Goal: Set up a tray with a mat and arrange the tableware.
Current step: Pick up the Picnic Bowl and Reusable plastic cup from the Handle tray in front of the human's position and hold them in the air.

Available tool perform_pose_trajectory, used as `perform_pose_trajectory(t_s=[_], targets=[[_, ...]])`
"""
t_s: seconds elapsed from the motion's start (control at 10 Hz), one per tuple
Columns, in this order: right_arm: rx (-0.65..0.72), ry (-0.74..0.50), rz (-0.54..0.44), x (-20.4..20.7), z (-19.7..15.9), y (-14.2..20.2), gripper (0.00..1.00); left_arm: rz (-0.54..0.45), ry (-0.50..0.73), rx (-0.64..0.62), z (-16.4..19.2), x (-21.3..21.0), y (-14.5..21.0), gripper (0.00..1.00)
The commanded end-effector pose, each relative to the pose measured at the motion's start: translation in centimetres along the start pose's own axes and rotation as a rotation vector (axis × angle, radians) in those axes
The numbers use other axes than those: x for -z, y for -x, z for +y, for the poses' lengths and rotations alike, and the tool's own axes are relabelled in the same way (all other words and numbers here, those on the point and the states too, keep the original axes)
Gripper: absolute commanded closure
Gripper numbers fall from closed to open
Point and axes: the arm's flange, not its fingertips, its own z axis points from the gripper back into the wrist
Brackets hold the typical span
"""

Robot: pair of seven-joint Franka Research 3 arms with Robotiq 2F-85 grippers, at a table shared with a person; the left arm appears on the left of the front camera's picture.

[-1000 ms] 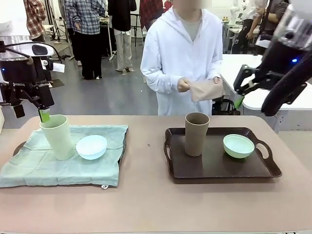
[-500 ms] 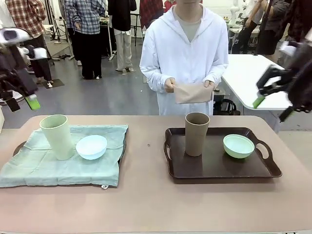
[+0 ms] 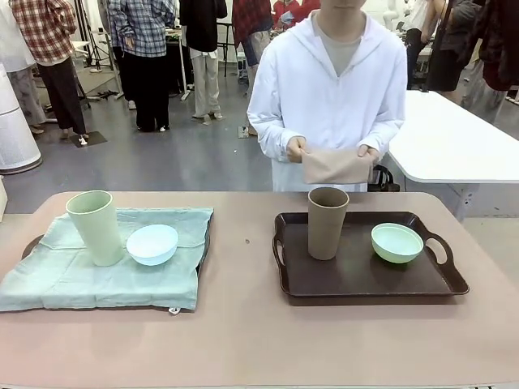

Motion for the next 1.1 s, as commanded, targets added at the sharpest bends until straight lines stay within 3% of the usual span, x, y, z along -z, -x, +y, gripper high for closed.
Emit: perform_pose_trajectory(t_s=[0.0, 0.1, 0.2, 0.5, 0.7, 1.0], targets=[[0.043, -0.075, -0.049, -0.2, -2.5, 0.5, 0.18, -0.042, 0.137, -0.024, 1.6, -0.3, 1.3, 0.0], [0.14, 0.078, -0.07, 0.9, -1.9, -0.3, 0.18, 0.026, 0.079, -0.043, 1.4, 0.1, 1.4, 0.0], [0.037, -0.04, -0.032, -1.1, -1.5, 0.4, 0.18, -0.025, 0.071, -0.016, 1.0, -0.7, 1.4, 0.0], [0.082, -0.01, -0.061, -1.3, -2.4, 0.4, 0.18, -0.011, 0.092, -0.041, 1.6, -0.7, 1.9, 0.0], [0.062, -0.136, 0.135, -4.8, -6.0, -1.1, 0.18, -0.028, 0.293, -0.062, 2.8, -1.7, 4.5, 0.0], [0.132, -0.209, 0.173, -10.9, -11.1, -2.3, 0.18, -0.023, 0.395, -0.15, 4.2, -3.8, 8.1, 0.0]])
